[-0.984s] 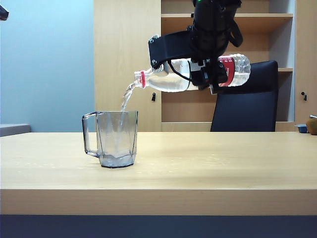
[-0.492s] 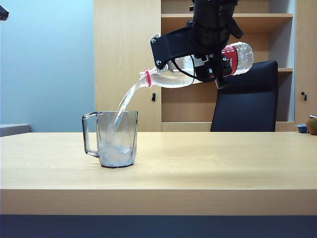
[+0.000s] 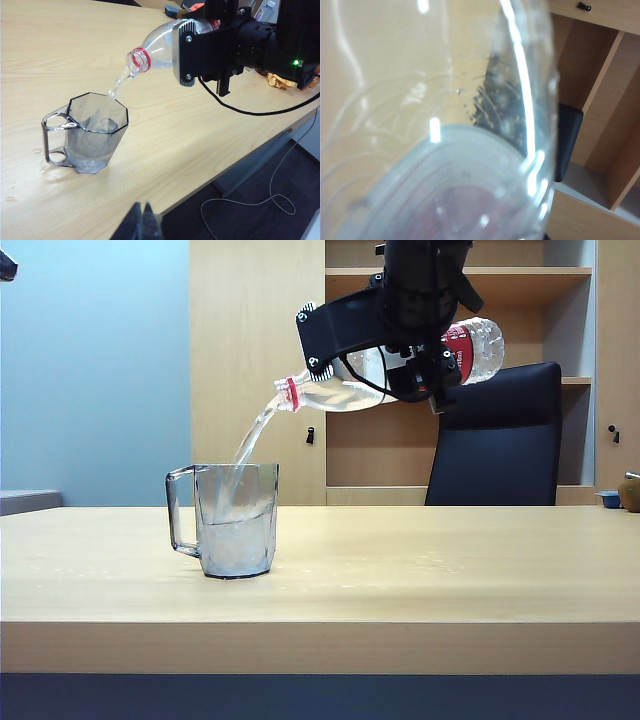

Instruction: Pick up the mineral water bottle on the table and pour water into the mug until it's half full.

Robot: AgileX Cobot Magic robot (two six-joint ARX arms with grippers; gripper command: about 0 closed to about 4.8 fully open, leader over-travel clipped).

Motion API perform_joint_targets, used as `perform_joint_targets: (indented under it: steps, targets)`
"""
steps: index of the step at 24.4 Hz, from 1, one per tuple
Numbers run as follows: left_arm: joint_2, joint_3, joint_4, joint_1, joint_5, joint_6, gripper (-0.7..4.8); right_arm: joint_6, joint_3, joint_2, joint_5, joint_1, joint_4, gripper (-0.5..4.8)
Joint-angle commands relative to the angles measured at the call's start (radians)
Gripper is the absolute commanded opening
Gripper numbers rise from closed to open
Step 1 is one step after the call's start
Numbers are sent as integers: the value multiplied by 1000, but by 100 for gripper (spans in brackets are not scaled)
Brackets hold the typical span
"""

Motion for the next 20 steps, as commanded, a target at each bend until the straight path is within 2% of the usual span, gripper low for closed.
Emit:
perform_joint_targets:
  steps: [1, 6, 8, 9, 10, 11, 12, 14, 16, 20]
  targets:
    - [-1, 6, 8, 0, 1, 1, -6, 66, 7, -7, -29, 2, 24, 264]
    - [-1, 6, 8, 0, 0, 1, -5, 500, -4, -7, -151, 1, -109, 264]
    - [-1, 6, 10, 0, -3, 1, -5, 810, -50, -7, -247, -7, -63, 264]
    - [-1, 6, 10, 0, -3, 1, -5, 910, -73, -7, -283, -14, -19, 264]
    - [0, 5, 8, 0, -3, 1, -5, 1077, -132, -7, -352, -40, 109, 264]
    - [0, 5, 8, 0, -3, 1, -5, 1143, -163, -7, -386, -55, 178, 264]
    - [0, 5, 8, 0, -3, 1, -5, 1313, -253, -2, -485, -102, 377, 264]
    - [0, 5, 8, 0, -3, 1, -6, 1489, -349, 28, -552, -157, 597, 264]
    - [0, 5, 8, 0, -3, 1, -6, 1564, -430, 90, -591, -202, 806, 264]
    - [0, 5, 8, 0, -3, 1, -6, 1566, -472, 232, -649, -217, 1031, 266]
